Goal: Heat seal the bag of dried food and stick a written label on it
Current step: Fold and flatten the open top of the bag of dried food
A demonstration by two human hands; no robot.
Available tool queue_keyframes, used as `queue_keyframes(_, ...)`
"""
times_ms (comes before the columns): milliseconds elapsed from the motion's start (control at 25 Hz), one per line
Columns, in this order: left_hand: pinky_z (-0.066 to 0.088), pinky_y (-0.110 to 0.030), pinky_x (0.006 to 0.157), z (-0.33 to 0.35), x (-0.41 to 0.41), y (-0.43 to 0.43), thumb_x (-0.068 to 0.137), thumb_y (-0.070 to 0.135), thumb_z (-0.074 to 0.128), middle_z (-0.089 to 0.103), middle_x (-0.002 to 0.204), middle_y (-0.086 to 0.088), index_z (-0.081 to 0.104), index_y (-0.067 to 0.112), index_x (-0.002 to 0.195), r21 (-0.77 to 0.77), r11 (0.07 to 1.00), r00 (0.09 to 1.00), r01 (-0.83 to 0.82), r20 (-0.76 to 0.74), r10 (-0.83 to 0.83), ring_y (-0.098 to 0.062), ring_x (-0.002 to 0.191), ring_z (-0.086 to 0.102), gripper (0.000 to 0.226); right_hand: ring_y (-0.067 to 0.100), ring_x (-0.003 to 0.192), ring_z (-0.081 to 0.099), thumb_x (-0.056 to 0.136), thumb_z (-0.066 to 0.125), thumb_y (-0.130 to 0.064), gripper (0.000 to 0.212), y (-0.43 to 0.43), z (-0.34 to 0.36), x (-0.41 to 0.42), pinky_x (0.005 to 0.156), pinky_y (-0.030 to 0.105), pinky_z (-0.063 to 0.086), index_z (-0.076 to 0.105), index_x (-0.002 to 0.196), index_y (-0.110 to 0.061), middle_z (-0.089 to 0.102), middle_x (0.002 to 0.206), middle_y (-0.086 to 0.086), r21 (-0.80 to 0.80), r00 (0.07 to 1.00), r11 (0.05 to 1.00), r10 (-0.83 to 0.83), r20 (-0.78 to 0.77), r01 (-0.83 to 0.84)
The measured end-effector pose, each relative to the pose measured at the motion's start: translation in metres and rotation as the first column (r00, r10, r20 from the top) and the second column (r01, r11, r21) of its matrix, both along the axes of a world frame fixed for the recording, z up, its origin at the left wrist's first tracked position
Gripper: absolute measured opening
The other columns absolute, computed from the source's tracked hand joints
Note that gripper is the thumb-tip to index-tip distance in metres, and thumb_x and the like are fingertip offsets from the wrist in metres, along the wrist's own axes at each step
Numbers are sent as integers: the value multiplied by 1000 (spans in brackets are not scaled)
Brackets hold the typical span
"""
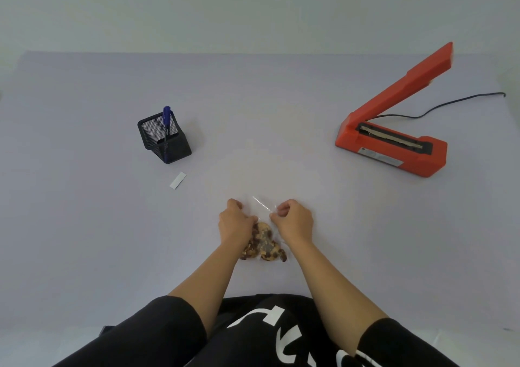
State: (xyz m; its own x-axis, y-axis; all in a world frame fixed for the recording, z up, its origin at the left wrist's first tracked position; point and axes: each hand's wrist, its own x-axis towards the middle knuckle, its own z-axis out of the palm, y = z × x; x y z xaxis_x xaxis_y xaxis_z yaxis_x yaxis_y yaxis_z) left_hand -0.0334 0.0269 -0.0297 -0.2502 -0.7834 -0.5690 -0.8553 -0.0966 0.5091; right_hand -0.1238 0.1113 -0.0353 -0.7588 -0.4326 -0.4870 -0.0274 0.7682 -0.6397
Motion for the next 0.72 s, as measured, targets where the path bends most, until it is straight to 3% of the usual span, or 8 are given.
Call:
queue_keyframes(120, 45, -28, 68, 0, 6, -1, 82, 22, 67, 66, 89, -2, 62, 13, 91, -19, 998, 998, 60, -6, -60, -19, 83, 60, 14, 13, 75, 59, 78, 70, -18, 9, 3, -2, -3, 74, 26, 49, 69, 84, -12, 66, 79, -2, 1, 999, 999, 35, 17, -35)
queue_keyframes(320, 45, -23, 76, 4, 24, -11, 89, 22, 61, 67, 88, 1, 71, 12, 97, 79, 988, 972, 133, -204, -114, -14, 84, 60, 16, 11, 80, 61, 78, 72, -28, 16, 16, 4, -9, 71, 20, 43, 74, 87, -15, 71, 85, -1, -36, 982, 994, 105, 155, -100)
queue_keyframes(480, 46, -23, 75, 15, 44, -30, 88, 24, 64, 69, 89, 0, 72, 14, 94, 219, 951, 925, 218, -357, -130, -14, 82, 61, 14, 13, 94, 64, 78, 73, -26, 7, 21, 20, -6, 87, 26, 47, 73, 84, -22, 72, 92, 0, -143, 948, 989, 80, 309, -37)
queue_keyframes(720, 46, -16, 74, 55, 60, -52, 87, 17, 65, 70, 84, -1, 71, 6, 97, 265, 873, 825, 410, -516, -231, 5, 69, 64, 16, 2, 83, 63, 81, 72, -23, 8, 30, 65, 16, 73, 15, 43, 72, 89, -20, 71, 83, -7, -256, 929, 966, 58, 366, 40)
